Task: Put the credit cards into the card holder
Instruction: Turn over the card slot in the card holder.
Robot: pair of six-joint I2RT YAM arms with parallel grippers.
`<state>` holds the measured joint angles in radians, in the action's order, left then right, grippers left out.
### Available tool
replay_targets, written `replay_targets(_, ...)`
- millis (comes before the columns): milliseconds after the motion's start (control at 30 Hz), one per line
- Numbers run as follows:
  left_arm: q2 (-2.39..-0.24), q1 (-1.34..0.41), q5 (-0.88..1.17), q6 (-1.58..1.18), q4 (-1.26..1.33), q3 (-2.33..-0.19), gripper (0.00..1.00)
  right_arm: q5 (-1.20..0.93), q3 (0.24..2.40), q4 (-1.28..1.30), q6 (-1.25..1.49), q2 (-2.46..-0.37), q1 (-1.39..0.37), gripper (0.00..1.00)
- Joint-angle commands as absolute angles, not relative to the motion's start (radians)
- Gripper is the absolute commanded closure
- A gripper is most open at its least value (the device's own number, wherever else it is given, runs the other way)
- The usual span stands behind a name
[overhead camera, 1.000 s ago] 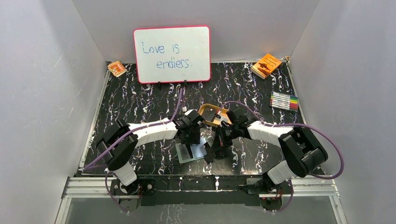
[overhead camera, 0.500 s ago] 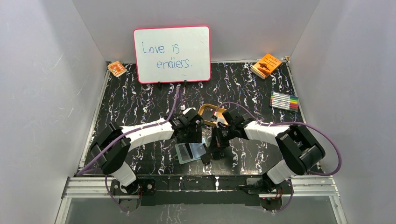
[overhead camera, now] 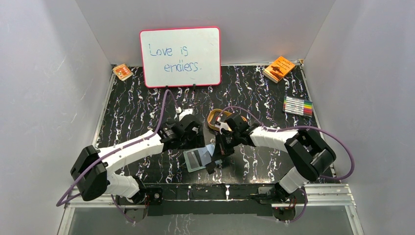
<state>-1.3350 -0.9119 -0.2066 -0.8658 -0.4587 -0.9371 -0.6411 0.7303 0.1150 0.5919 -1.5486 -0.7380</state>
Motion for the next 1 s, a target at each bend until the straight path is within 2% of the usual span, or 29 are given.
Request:
replay_targets(0,-1.282,-0.914,-0.246,-0.912,-0.517,-0.875,0.32,-0.629,0.779,0.071,0.611,-1.575,-0.769,1.0)
replay_targets(433,-1.243,-0.914,-0.252,-0.947,-0.522,-0.788,0.33,-0.571,0.815,0.074,0.64,-1.572,-0.813,1.0)
replay_targets(967,-1.213,-0.914,-0.29,-0.96,-0.551,-0.784,0.33,-0.526,0.867,0.117,0.641,-1.534,-0.825,1.0)
